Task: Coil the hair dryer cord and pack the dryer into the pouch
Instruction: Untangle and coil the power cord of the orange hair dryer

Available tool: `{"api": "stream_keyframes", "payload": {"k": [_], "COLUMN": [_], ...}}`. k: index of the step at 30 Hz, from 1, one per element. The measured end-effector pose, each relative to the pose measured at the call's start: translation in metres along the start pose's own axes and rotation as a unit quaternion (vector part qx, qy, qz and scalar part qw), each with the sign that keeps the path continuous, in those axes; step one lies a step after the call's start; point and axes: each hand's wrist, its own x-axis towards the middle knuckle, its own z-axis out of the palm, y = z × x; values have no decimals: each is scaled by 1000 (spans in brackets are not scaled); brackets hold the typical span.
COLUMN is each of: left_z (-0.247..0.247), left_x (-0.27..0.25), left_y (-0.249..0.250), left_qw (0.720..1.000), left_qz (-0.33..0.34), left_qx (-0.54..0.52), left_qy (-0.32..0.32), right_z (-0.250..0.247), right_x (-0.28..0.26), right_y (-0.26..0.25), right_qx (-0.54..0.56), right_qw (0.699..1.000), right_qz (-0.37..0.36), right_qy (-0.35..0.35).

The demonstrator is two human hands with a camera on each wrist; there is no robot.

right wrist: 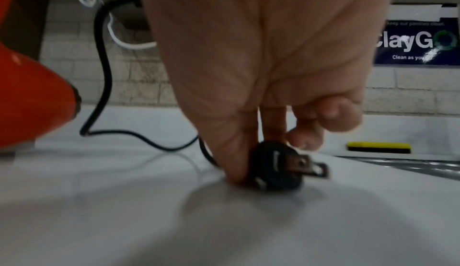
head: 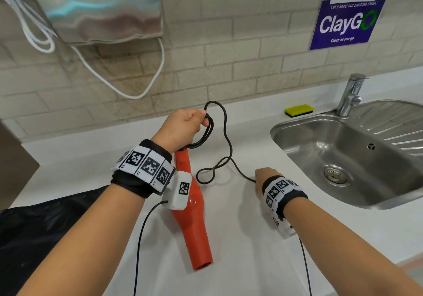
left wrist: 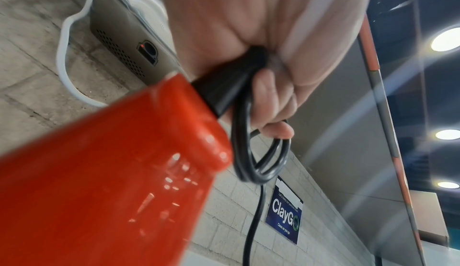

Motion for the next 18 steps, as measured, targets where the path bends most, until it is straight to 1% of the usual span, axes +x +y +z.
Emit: {"api": "stream_keyframes", "payload": {"k": [2, 4, 5, 6, 7, 8, 9, 11, 12, 13, 14, 15, 17, 18], "left_z": [0, 1, 1, 0, 0, 0, 0, -2, -2, -3, -4, -4, -4, -4], "left_x": [3, 6, 7, 8, 9, 10, 10, 12, 13, 13, 14, 14, 13, 12], "left_y": [-2, -3, -4, -4, -5, -6, -6, -7, -8, -9, -9, -10, -9, -8], "left_qw": [1000, 1000, 1000, 1000, 1000, 1000, 1000, 1000, 1000, 1000, 1000, 1000, 1000, 1000], "left_qz": [0, -2, -2, -1, 0, 1, 1, 1, 2, 3, 4, 6, 12, 16], "left_qx": [-9, -16, -17, -16, -14, -12, -12, -14, -15, -16, -20, -24, -21, -20], "left_qy": [-5, -5, -3, -2, -1, 0, 0, 2, 4, 6, 7, 6, -6, -13], "right_z": [-8, -15, -20, -23, -25, -30, -35, -47, -53, -59, -64, -67, -71, -71], "right_x": [-10, -16, -19, -20, -21, -24, -31, -47, -56, -62, -67, -69, -70, -69], "right_y": [-10, -21, -25, -28, -30, -31, -33, -37, -41, -44, -47, -52, -63, -68], "right_qx": [56, 136, 203, 263, 362, 461, 549, 695, 738, 767, 787, 803, 824, 825], "right_qw": [997, 986, 972, 953, 917, 867, 805, 646, 577, 524, 487, 464, 438, 438], "right_qz": [-19, -64, -85, -122, -143, -166, -198, -280, -314, -341, -357, -362, -359, -354], "right_qy": [-42, -74, -87, -86, -85, -92, -107, -145, -153, -147, -127, -96, -15, 31]}}
